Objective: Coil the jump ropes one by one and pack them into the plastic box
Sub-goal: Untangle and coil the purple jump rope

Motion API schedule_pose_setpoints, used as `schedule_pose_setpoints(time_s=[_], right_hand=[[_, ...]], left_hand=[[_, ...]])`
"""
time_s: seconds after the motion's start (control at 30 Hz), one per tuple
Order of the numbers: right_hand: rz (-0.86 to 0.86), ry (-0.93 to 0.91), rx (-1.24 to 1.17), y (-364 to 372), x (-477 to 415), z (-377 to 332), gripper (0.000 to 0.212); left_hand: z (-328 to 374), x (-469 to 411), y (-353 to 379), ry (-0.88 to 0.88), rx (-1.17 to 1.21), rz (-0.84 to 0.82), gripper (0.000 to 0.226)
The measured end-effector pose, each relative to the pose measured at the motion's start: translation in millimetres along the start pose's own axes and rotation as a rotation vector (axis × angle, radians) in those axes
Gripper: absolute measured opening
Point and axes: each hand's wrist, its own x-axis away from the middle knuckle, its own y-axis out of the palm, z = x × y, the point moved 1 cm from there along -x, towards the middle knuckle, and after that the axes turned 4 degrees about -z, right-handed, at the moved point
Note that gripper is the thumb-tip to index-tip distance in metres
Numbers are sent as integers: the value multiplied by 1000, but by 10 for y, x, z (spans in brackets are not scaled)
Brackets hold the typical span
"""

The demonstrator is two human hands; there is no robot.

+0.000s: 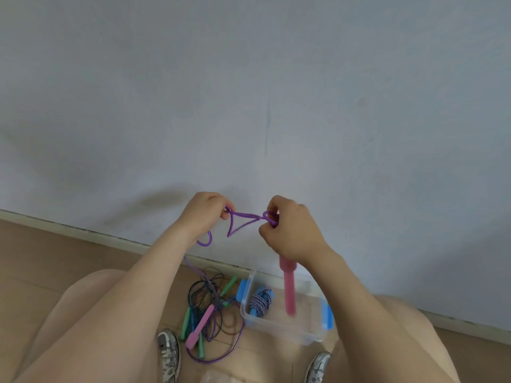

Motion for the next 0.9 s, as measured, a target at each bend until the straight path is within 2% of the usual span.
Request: schedule_pose_setpoints(time_s=[0.03, 0.17, 0.27, 0.37, 0.43, 0.53, 0.57, 0.63, 0.67, 0.7, 0.8, 0.87, 0.9], right_hand=[[-41, 25, 6, 20, -1, 8, 11], [-175, 126, -17, 70, 2, 37, 39], [-221, 160, -89, 59, -29, 36, 46], [-210, 157, -103, 98, -20, 31, 45], [-124, 150, -107, 153, -12, 19, 38], [-7, 87, -84, 214, -35, 15, 40], [-28, 53, -63, 215, -47, 8, 37], [-100, 19, -34, 179, -59, -1, 16], [-120, 20, -36, 156, -67, 2, 13], [-121, 44, -43, 135, -81, 25, 17], [-59, 216, -79, 51, -100, 88, 31], [-6, 346, 108, -15, -91, 168, 31], [-4, 405, 204, -50, -75, 221, 27]], left_hand=[[30, 36, -5, 11, 1, -33, 33], [79, 135, -3, 119, -79, -123, 4], [41, 136, -28, 196, -206, -132, 17], [-10, 100, -62, 269, -280, -86, 26], [-3, 110, -51, 290, -278, -80, 28], [28, 127, -40, 317, -292, -130, 28], [45, 148, -44, 324, -287, -166, 27], [78, 192, -39, 339, -221, -238, 22], [103, 214, -35, 351, -176, -262, 19], [120, 226, -35, 359, -141, -255, 17], [112, 191, -70, 322, -39, -117, 27], [47, 126, -114, 279, -56, 96, 11], [4, 94, -133, 252, -86, 232, 14]])
